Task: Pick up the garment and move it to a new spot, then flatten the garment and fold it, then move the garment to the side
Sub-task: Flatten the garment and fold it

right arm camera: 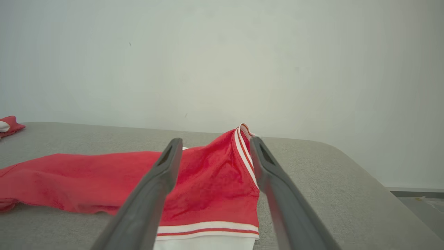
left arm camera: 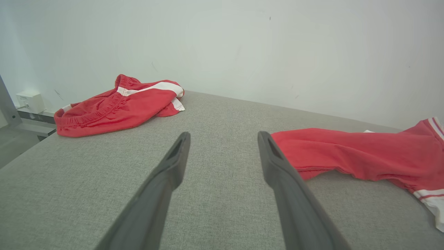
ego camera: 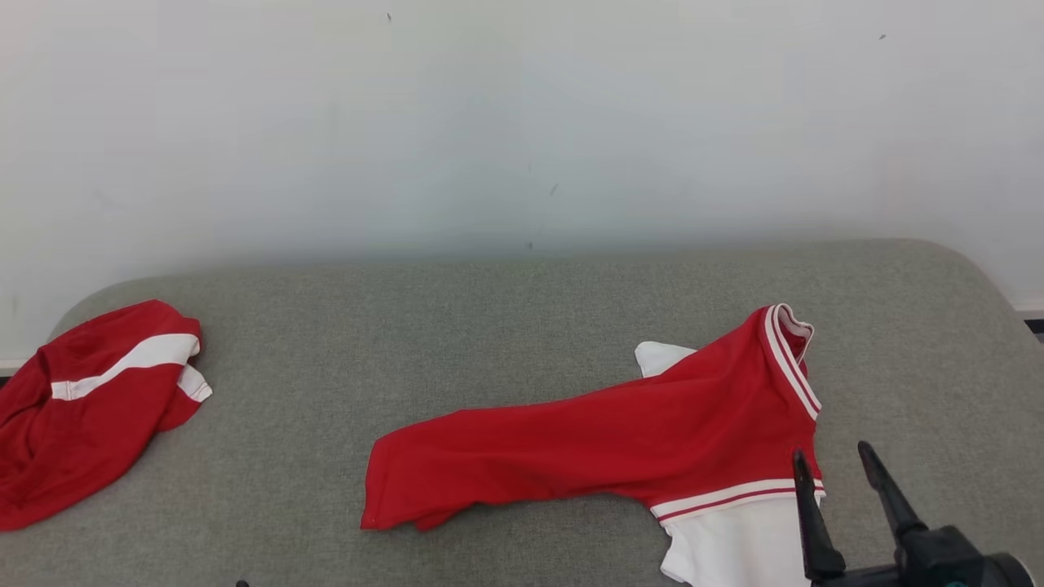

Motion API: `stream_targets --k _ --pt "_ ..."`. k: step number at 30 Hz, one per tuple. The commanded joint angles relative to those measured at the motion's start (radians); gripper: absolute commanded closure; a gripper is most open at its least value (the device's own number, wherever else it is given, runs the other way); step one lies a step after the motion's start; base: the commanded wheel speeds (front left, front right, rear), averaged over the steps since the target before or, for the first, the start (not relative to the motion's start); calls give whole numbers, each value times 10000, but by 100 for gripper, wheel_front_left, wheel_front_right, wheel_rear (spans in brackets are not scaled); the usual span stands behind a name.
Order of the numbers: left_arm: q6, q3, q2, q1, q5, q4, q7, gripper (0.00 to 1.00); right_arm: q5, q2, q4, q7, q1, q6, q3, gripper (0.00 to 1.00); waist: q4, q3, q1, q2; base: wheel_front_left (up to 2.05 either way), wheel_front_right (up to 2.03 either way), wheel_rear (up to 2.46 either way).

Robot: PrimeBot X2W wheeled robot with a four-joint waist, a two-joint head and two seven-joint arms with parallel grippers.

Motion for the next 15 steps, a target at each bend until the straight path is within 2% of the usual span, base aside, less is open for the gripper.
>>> stream_targets --k 1,8,15 --pt "13 31 -18 128 19 33 -33 0 -60 43 -104 -4 193 -26 38 0 -72 -90 2 0 0 0 0" --pt "13 49 -19 283 202 151 -33 0 -273 223 16 -4 1190 -26 147 0 -115 -236 2 0 0 0 0" --pt "13 84 -20 457 347 213 -33 0 -342 285 155 -5 1548 -26 32 0 -166 -321 2 0 0 0 0"
